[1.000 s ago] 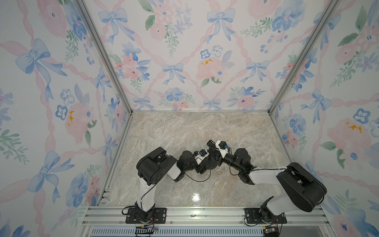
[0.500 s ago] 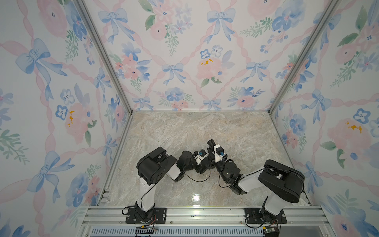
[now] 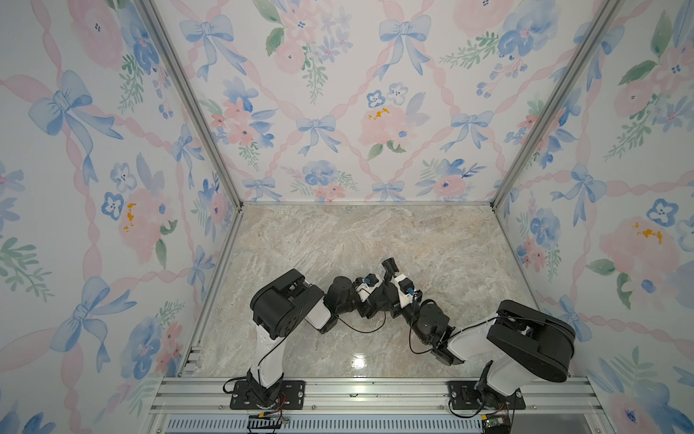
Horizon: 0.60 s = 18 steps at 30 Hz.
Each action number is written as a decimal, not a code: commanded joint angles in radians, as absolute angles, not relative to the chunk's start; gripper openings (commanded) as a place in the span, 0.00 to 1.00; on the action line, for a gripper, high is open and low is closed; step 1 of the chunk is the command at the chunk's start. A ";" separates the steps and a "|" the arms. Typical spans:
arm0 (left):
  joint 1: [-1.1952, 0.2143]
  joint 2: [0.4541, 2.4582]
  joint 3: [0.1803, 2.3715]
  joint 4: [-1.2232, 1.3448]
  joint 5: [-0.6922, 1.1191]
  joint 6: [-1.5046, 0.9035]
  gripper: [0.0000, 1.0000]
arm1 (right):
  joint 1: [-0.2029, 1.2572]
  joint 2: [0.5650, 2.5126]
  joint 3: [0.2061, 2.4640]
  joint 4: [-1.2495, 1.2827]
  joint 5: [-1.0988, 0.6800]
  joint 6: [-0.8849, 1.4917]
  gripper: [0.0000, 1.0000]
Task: Assemble a microphone stand
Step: Screw the microphone stand pole into the microphone stand base.
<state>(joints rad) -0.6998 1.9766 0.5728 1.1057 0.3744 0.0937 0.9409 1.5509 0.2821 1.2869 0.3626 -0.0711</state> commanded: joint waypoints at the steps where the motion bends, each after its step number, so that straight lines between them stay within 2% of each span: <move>1: -0.701 2.025 0.557 0.963 0.359 0.110 0.81 | 0.910 1.454 0.294 1.089 0.117 -0.089 0.53; 3: -0.701 2.025 0.558 0.963 0.359 0.112 0.81 | 0.858 1.394 0.282 1.039 0.003 -0.091 0.55; 5: -0.701 2.024 0.558 0.963 0.365 0.115 0.81 | 0.737 1.320 0.269 0.970 -0.209 -0.060 0.56; 7: -0.701 2.025 0.558 0.963 0.369 0.120 0.81 | 0.619 1.237 0.286 0.829 -0.380 -0.081 0.56; 10: -0.701 2.027 0.560 0.962 0.371 0.125 0.81 | 0.504 1.180 0.354 0.598 -0.530 -0.175 0.58; 14: -0.703 2.031 0.559 0.962 0.385 0.133 0.80 | 0.372 1.256 0.442 0.541 -0.772 -0.233 0.62; 18: -0.703 2.029 0.552 0.961 0.385 0.141 0.80 | 0.351 1.377 0.562 0.495 -0.956 -0.277 0.62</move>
<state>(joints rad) -0.6998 1.9781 0.5755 1.1038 0.3824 0.1051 0.3584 1.3224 0.4976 0.6117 -0.7193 -0.2142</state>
